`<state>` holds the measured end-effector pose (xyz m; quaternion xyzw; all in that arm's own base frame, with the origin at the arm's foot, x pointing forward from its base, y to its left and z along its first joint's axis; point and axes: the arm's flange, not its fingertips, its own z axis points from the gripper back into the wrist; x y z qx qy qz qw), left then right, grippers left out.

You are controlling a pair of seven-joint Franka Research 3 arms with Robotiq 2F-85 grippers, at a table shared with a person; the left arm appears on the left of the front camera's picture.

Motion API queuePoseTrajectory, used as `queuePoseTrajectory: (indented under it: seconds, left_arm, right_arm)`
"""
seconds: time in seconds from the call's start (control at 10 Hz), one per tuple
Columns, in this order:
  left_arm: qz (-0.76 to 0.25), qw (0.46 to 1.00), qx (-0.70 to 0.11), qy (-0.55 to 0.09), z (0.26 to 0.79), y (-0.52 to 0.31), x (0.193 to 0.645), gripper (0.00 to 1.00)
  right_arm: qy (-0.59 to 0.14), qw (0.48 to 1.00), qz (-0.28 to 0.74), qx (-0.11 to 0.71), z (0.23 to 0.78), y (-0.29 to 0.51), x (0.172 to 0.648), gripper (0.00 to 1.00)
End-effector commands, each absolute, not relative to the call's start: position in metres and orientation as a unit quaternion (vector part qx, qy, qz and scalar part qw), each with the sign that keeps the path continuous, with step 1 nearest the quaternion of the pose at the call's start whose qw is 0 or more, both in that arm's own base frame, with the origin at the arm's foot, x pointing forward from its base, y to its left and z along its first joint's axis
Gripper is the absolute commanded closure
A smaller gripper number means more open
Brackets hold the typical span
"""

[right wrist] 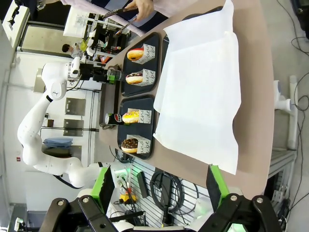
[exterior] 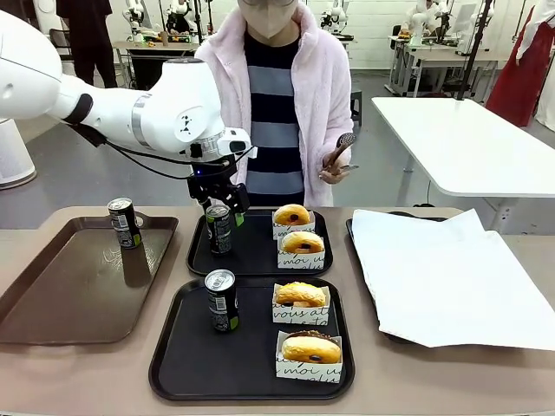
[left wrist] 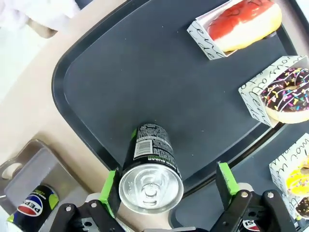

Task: Set up donuts and drinks on trays.
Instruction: Pick up one Pepsi coke from the Handle tray and place it on the Flat Tray without a Pepsi coke.

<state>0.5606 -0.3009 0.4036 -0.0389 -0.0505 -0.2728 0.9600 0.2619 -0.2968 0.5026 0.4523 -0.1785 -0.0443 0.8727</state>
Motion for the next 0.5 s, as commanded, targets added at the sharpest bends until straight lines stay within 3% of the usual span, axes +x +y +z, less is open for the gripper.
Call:
queuePoseTrajectory:
  seconds: [0.0, 0.4]
  left_arm:
    - [-0.251, 0.967, -0.012, -0.048, 0.416, -0.306, 0.546, 0.00]
    - [-0.245, 0.968, 0.010, -0.062, 0.447, -0.301, 0.532, 0.00]
  right_arm:
    - [-0.192, 0.865, -0.039, 0.462, 0.504, -0.296, 0.265, 0.00]
    - [-0.192, 0.865, -0.039, 0.462, 0.504, -0.296, 0.265, 0.00]
